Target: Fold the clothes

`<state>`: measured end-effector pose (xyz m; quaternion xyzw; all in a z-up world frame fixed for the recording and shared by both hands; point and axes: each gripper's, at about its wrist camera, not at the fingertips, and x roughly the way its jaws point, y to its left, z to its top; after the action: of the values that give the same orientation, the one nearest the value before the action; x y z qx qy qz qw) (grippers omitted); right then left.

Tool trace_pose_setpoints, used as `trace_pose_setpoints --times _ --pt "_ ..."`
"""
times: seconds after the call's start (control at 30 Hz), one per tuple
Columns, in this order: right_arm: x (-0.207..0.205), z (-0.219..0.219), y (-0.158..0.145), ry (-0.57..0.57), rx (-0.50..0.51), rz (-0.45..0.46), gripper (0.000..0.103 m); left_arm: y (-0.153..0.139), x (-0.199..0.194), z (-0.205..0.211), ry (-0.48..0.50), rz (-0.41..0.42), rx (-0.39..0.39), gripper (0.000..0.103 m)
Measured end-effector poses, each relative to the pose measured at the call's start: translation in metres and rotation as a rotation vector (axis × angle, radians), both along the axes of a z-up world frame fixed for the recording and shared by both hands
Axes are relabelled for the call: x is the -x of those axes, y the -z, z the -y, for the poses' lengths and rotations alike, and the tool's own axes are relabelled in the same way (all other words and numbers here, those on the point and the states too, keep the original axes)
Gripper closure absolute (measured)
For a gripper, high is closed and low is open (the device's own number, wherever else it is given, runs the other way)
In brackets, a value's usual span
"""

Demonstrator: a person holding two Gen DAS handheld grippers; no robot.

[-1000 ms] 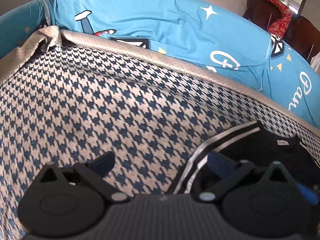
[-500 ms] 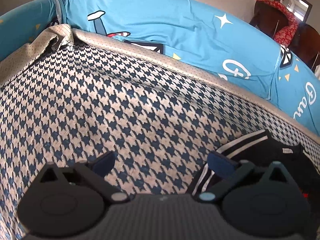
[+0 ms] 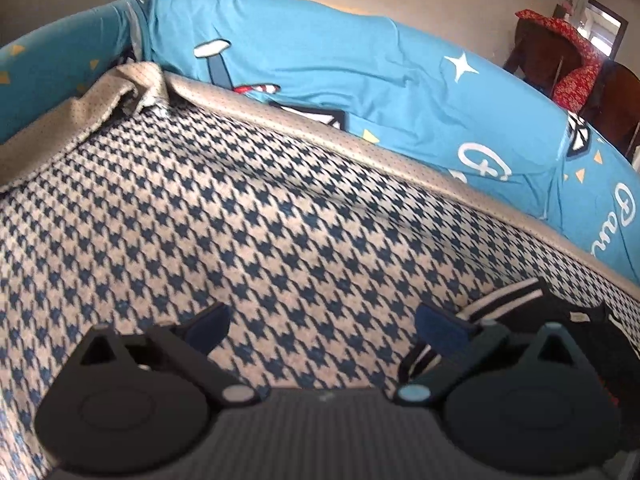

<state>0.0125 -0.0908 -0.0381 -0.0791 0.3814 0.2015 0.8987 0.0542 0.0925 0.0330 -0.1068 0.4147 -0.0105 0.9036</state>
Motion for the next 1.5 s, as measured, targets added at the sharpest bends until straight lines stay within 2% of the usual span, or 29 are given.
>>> trace_pose_setpoints --times 0.13,0.3,0.37,0.47,0.53,0.57,0.63,0.7,0.83,1.07,1.37,1.5 --pt "-0.018 -0.004 -0.011 0.068 -0.213 -0.040 0.087 -0.007 0.004 -0.011 -0.044 0.041 -0.029 0.000" --pt "-0.037 -0.018 -0.024 0.129 -0.391 -0.030 0.087 -0.018 0.010 -0.023 -0.111 0.105 -0.105 0.000" --pt "-0.039 -0.026 -0.030 0.131 -0.428 0.005 0.087 -0.020 0.011 -0.027 -0.135 0.118 -0.126 0.000" --pt "-0.046 -0.031 -0.033 0.140 -0.511 0.046 0.086 -0.021 0.011 -0.035 -0.166 0.128 -0.127 0.000" --pt "-0.049 -0.037 -0.031 0.124 -0.501 0.031 0.076 -0.022 0.011 -0.038 -0.181 0.127 -0.117 0.000" --pt "-0.050 -0.040 -0.030 0.116 -0.496 0.023 0.074 -0.023 0.010 -0.038 -0.191 0.126 -0.119 0.000" --pt "-0.051 -0.045 -0.030 0.102 -0.462 0.015 0.062 -0.024 0.011 -0.039 -0.207 0.131 -0.121 0.000" --pt "-0.048 -0.040 -0.034 0.096 -0.446 0.023 0.059 -0.025 0.011 -0.039 -0.211 0.133 -0.111 0.000" --pt "-0.042 -0.030 -0.042 0.084 -0.413 0.040 0.058 -0.026 0.010 -0.032 -0.204 0.131 -0.090 0.000" --pt "-0.049 0.030 -0.040 0.227 -0.325 0.078 0.058 -0.026 0.009 -0.004 -0.113 0.125 -0.087 0.000" --pt "-0.068 0.103 -0.030 0.420 -0.224 0.101 0.058 -0.018 0.006 0.018 -0.051 0.093 -0.063 0.000" --pt "-0.080 0.117 -0.020 0.442 -0.201 0.085 0.058 -0.016 0.005 0.025 -0.030 0.082 -0.066 0.000"
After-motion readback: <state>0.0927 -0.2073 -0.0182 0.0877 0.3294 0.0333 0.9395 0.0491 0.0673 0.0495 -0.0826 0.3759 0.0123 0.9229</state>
